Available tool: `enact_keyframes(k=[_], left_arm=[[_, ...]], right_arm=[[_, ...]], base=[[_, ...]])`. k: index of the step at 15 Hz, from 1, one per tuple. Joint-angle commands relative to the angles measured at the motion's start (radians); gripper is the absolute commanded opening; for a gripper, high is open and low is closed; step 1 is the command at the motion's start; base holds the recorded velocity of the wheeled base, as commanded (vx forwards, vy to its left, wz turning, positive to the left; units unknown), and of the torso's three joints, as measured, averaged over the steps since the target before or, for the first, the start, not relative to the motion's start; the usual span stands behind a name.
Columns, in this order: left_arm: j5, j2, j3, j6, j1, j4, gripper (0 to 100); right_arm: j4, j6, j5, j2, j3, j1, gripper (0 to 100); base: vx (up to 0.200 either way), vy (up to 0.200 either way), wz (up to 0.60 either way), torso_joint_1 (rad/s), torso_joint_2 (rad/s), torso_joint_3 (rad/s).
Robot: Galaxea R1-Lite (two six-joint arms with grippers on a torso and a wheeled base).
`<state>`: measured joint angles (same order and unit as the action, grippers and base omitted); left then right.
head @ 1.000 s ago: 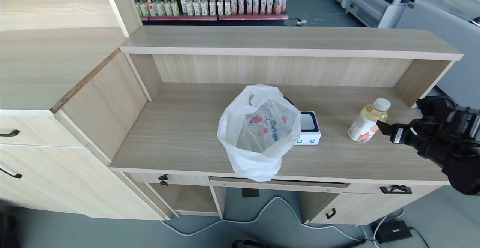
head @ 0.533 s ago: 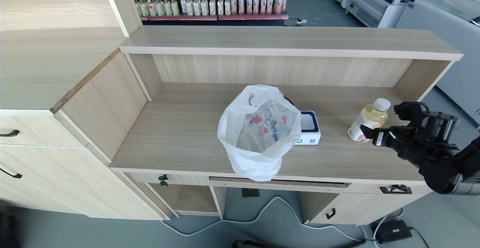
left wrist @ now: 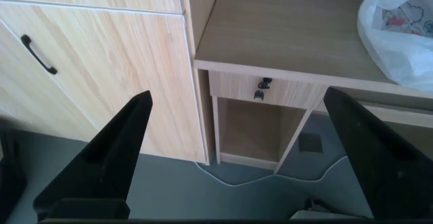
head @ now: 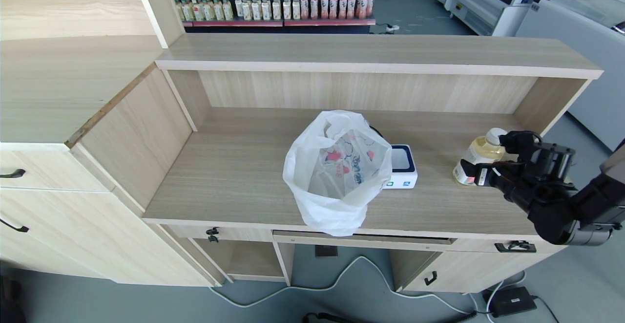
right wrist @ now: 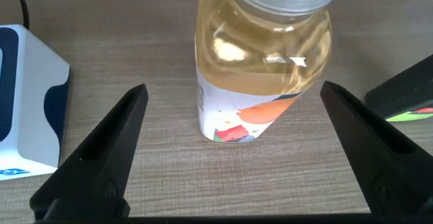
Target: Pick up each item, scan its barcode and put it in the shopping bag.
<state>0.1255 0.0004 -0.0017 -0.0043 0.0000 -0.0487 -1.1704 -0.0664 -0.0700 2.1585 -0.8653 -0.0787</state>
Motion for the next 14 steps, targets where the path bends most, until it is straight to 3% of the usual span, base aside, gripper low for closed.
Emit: enact_keyframes(k=[1,14], left_arm=[[0.000,0.000,0.000,0.000,0.000,0.000,100],[0.000,0.000,0.000,0.000,0.000,0.000,100]], right_arm=[[-0.002,0.000,-0.001,0.018,-0.031,0.013,100],[-0.002,-0.041,-0.010,0.141,-0.164,0.030,100]], base=[[0.000,0.000,0.00,0.000,0.00,0.000],[0.000,0.000,0.00,0.000,0.00,0.000]])
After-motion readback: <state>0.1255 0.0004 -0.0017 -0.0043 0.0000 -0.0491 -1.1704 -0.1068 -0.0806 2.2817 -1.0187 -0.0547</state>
